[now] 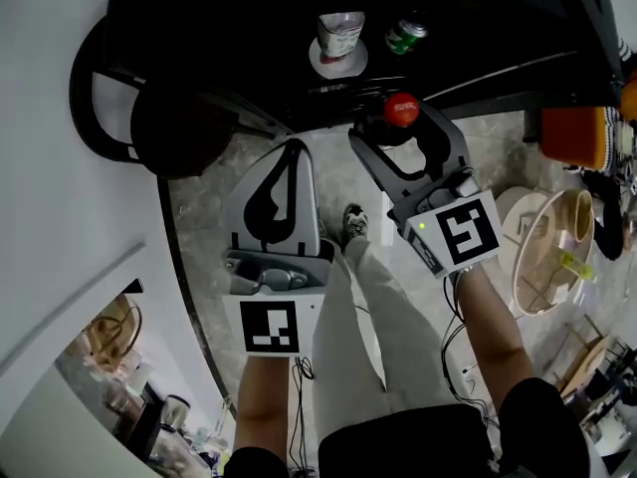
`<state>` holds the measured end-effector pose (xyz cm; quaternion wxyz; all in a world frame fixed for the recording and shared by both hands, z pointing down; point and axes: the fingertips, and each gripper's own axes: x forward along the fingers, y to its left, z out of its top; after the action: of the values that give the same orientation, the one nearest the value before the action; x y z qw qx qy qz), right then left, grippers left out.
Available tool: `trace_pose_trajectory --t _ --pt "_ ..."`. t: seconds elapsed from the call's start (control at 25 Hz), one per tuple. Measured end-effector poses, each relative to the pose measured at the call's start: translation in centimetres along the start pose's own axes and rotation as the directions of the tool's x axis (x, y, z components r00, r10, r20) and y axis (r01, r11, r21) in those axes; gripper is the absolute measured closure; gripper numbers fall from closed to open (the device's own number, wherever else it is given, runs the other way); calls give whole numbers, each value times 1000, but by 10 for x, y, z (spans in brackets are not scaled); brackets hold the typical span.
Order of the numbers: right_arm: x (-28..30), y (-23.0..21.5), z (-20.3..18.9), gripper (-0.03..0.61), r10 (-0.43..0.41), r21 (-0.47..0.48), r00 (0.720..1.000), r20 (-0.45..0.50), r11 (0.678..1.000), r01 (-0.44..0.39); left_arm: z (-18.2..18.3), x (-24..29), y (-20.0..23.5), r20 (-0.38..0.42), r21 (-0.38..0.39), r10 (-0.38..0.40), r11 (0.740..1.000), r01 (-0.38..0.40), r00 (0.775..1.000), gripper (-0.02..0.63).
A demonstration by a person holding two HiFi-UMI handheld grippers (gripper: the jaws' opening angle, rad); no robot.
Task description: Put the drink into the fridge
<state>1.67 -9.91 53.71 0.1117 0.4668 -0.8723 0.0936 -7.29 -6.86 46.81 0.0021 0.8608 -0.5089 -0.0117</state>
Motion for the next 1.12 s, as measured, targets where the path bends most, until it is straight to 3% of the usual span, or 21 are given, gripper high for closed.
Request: trace_pose_trajectory --t 0.24,0.56,0.92,1.12 --pt "17 -1 -28 270 14 12 1000 -22 1000 -14 -30 5 -7 -5 -9 -25 1000 25 1000 604" --pt "37 4 -55 270 43 20 998 -48 999 -43 -59 5 -5 4 -58 9 998 -8 1000 604" --pt "82 5 -52 269 23 30 999 -41 999 -22 -61 8 17 -2 -63 24 998 -24 1000 604" --pt "112 11 -45 270 49 2 999 -21 999 -49 -56 15 30 19 -72 43 997 -42 999 604"
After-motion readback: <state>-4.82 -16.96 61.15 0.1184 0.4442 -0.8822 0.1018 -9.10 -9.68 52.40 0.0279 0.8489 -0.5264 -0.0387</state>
